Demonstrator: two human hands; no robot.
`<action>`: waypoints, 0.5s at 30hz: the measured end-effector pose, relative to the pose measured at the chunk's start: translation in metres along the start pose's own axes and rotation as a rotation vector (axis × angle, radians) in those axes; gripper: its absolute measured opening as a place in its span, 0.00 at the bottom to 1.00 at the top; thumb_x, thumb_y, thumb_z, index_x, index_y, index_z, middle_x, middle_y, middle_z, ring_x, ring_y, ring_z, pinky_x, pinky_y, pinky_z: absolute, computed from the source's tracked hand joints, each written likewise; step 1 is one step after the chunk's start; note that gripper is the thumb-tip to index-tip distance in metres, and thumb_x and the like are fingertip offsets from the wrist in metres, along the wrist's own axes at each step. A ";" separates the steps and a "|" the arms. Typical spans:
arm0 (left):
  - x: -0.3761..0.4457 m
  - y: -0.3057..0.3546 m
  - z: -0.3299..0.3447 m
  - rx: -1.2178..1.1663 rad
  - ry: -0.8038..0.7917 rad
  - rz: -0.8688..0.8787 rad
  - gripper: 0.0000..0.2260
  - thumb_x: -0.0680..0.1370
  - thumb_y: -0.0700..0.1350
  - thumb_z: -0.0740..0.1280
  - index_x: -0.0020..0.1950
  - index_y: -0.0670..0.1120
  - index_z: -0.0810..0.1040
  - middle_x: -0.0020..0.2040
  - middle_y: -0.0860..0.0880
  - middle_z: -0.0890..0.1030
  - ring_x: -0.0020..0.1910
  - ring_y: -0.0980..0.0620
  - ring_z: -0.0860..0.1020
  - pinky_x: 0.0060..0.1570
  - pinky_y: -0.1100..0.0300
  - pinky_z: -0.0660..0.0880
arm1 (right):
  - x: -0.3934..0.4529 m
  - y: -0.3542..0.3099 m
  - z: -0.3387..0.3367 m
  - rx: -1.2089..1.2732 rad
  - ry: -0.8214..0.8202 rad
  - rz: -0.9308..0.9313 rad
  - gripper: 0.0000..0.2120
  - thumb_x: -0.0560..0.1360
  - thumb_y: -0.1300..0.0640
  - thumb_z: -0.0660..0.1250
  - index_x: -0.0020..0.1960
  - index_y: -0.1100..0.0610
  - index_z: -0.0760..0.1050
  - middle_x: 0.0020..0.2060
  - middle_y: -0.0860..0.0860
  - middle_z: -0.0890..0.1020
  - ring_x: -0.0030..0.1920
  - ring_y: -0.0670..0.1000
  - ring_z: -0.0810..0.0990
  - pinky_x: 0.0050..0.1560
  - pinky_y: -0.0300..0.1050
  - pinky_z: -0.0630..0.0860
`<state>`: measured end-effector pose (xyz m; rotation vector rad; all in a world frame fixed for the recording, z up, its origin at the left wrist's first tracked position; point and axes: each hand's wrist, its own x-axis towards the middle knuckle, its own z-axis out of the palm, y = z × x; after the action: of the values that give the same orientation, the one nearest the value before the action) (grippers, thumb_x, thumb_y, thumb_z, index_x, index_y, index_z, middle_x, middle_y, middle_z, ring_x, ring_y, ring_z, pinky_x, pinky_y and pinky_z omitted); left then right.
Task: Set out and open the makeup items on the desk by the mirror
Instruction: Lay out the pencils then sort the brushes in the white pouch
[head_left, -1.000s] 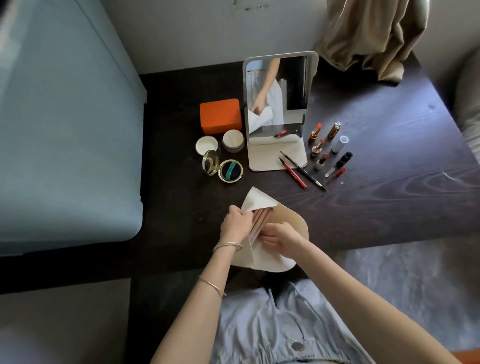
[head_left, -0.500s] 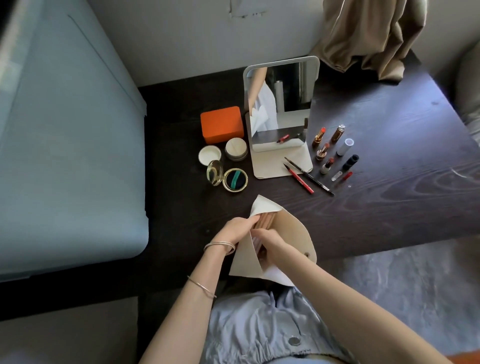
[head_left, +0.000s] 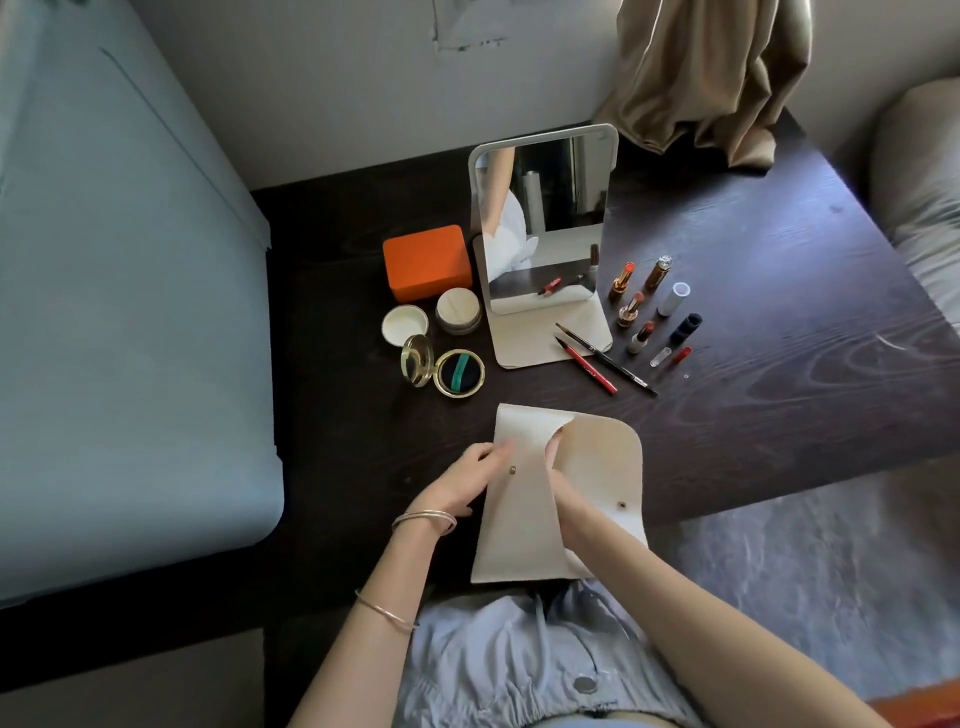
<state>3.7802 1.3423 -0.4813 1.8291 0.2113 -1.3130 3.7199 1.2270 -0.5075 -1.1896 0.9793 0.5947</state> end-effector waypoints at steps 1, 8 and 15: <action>0.003 -0.005 -0.001 -0.107 0.005 -0.037 0.28 0.78 0.63 0.58 0.73 0.49 0.63 0.69 0.48 0.70 0.65 0.46 0.71 0.61 0.49 0.68 | 0.000 -0.002 -0.004 0.013 -0.020 -0.005 0.08 0.79 0.57 0.61 0.52 0.61 0.73 0.36 0.53 0.76 0.37 0.50 0.75 0.40 0.41 0.72; 0.022 -0.031 0.010 -0.667 -0.170 -0.105 0.16 0.82 0.51 0.58 0.55 0.42 0.80 0.46 0.46 0.84 0.43 0.51 0.83 0.48 0.57 0.78 | 0.003 0.003 -0.009 0.045 -0.021 -0.074 0.06 0.79 0.56 0.62 0.54 0.54 0.68 0.35 0.51 0.77 0.35 0.48 0.76 0.38 0.41 0.72; 0.039 -0.037 0.015 -0.529 0.094 -0.076 0.11 0.82 0.45 0.60 0.46 0.41 0.79 0.39 0.44 0.83 0.36 0.48 0.81 0.41 0.57 0.77 | -0.003 0.008 -0.012 0.137 0.076 -0.117 0.06 0.73 0.58 0.69 0.50 0.57 0.76 0.37 0.54 0.80 0.37 0.51 0.80 0.36 0.41 0.75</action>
<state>3.7657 1.3419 -0.5347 1.4388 0.6214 -1.0901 3.7087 1.2186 -0.5097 -1.1451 0.9914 0.3861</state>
